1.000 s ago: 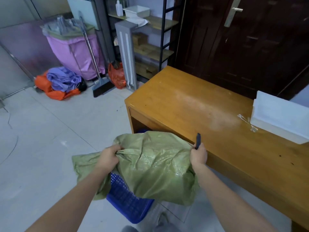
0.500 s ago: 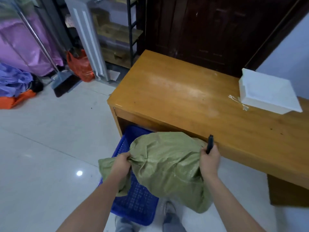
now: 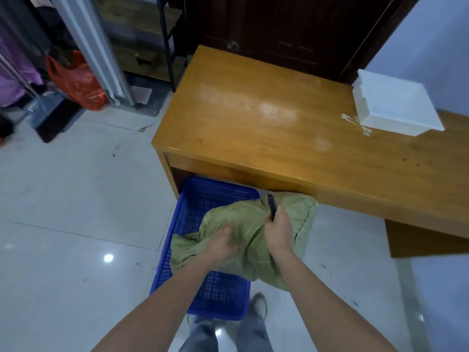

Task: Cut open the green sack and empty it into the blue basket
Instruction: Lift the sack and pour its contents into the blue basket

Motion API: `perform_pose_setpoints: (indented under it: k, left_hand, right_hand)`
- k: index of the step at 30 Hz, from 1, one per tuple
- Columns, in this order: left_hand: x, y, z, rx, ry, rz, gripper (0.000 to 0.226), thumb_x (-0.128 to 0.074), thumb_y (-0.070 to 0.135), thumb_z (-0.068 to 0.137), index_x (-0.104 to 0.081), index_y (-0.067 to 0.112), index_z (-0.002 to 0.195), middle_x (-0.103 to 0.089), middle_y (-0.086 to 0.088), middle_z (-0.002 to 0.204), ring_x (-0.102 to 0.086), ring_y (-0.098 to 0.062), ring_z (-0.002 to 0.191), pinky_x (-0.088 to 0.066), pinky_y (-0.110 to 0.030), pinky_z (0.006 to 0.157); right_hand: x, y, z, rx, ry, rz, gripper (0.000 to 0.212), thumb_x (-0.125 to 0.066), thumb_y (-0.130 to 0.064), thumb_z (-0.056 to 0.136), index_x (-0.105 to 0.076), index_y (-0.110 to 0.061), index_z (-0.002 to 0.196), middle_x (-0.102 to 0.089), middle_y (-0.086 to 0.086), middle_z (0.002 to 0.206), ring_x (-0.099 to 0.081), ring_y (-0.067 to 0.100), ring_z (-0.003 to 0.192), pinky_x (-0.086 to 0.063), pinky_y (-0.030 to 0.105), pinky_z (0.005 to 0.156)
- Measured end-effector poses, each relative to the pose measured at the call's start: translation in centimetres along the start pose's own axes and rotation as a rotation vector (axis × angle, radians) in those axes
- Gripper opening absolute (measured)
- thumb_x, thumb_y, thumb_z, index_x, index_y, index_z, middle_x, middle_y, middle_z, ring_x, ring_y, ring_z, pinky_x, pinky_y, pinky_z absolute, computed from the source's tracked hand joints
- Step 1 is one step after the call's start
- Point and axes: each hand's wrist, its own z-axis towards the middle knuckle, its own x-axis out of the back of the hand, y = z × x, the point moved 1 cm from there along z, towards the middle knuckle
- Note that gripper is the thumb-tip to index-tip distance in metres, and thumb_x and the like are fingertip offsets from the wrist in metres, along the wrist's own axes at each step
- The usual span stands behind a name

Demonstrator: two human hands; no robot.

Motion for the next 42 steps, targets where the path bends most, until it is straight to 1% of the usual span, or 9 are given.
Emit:
perform_pose_setpoints:
  k: [5, 11, 16, 21, 24, 30, 36, 39, 42]
  left_hand:
    - [-1.6, 2.5, 1.2, -0.092, 0.043, 0.037, 0.088, -0.066, 0.025, 0.080, -0.013, 0.010, 0.148, -0.031, -0.011, 0.149, -0.041, -0.029, 0.131, -0.038, -0.037, 0.106]
    - [-2.7, 2.5, 1.7, -0.037, 0.291, 0.006, 0.034, -0.055, 0.015, 0.086, -0.056, 0.004, 0.119, -0.050, -0.013, 0.122, -0.059, -0.030, 0.097, -0.048, -0.041, 0.090]
    - [-3.0, 3.7, 1.7, 0.035, 0.336, -0.198, 0.027, -0.045, 0.009, 0.094, -0.058, 0.001, 0.116, -0.057, -0.018, 0.123, -0.055, -0.033, 0.114, -0.045, -0.038, 0.096]
    - [-3.0, 4.7, 1.9, -0.004, 0.407, -0.171, 0.025, -0.047, -0.006, 0.083, -0.056, 0.009, 0.065, -0.059, -0.012, 0.077, -0.055, -0.030, 0.078, -0.035, -0.024, 0.061]
    - [-2.7, 5.2, 2.1, -0.022, 0.422, -0.146, 0.017, -0.047, -0.010, 0.077, -0.059, 0.001, 0.071, -0.062, -0.024, 0.082, -0.056, -0.033, 0.078, -0.033, -0.029, 0.063]
    - [-2.2, 6.5, 2.7, -0.070, 0.407, -0.232, 0.015, -0.054, -0.009, 0.080, -0.057, 0.002, 0.070, -0.057, -0.016, 0.076, -0.054, -0.024, 0.076, -0.039, -0.029, 0.068]
    - [-3.2, 6.0, 2.8, -0.029, 0.403, -0.328, 0.008, -0.057, -0.010, 0.079, -0.058, -0.009, 0.071, -0.058, -0.014, 0.074, -0.053, -0.020, 0.074, -0.040, -0.026, 0.065]
    - [-3.5, 6.1, 2.3, -0.018, 0.374, -0.395, 0.007, -0.058, -0.008, 0.080, -0.057, -0.010, 0.073, -0.057, -0.014, 0.073, -0.052, -0.018, 0.072, -0.042, -0.028, 0.067]
    - [-3.4, 6.4, 1.8, -0.034, 0.330, -0.446, 0.010, -0.056, -0.008, 0.082, -0.058, -0.005, 0.072, -0.058, -0.014, 0.074, -0.053, -0.018, 0.072, -0.044, -0.025, 0.065]
  right_hand:
    - [-2.0, -0.2, -1.5, -0.012, -0.057, -0.069, 0.009, -0.048, -0.016, 0.091, -0.055, -0.009, 0.091, -0.065, 0.010, 0.087, -0.063, 0.030, 0.080, -0.050, 0.038, 0.067]
    - [-2.6, -0.5, -1.1, 0.017, -0.123, -0.048, 0.007, -0.052, -0.012, 0.089, -0.050, -0.014, 0.082, -0.060, 0.004, 0.079, -0.056, 0.022, 0.072, -0.045, 0.033, 0.062]
    - [-2.1, -0.4, -0.7, 0.035, -0.162, -0.061, 0.005, -0.051, -0.012, 0.089, -0.054, -0.011, 0.084, -0.059, 0.003, 0.079, -0.054, 0.021, 0.071, -0.037, 0.028, 0.060]
    - [-1.0, -0.4, 0.4, 0.055, -0.214, -0.048, 0.005, -0.058, -0.011, 0.085, -0.053, -0.009, 0.087, -0.056, 0.002, 0.079, -0.052, 0.020, 0.071, -0.034, 0.029, 0.055]
    - [0.5, 0.4, 1.8, 0.023, -0.270, 0.006, 0.018, -0.063, -0.019, 0.084, -0.046, -0.013, 0.081, -0.055, 0.002, 0.075, -0.053, 0.021, 0.069, -0.039, 0.030, 0.057]
    - [6.6, 6.7, 6.3, -0.290, 0.021, -0.004, 0.028, -0.058, -0.020, 0.087, -0.057, -0.006, 0.111, -0.058, 0.008, 0.076, -0.055, 0.027, 0.069, -0.042, 0.033, 0.060]
    - [5.5, 13.0, 5.7, -0.942, -0.181, 0.355, 0.078, -0.049, -0.021, 0.095, 0.003, -0.039, 0.149, -0.036, 0.019, 0.148, -0.051, 0.047, 0.114, -0.047, 0.056, 0.082]
    - [4.1, 14.2, 4.5, -1.020, -0.186, 0.497, 0.067, -0.055, -0.020, 0.091, -0.022, -0.021, 0.149, -0.054, 0.020, 0.111, -0.052, 0.033, 0.077, -0.041, 0.040, 0.061]
    - [3.8, 13.8, 4.6, -0.971, -0.164, 0.460, 0.057, -0.059, -0.021, 0.090, -0.037, -0.006, 0.141, -0.055, 0.019, 0.103, -0.053, 0.033, 0.069, -0.046, 0.043, 0.071]
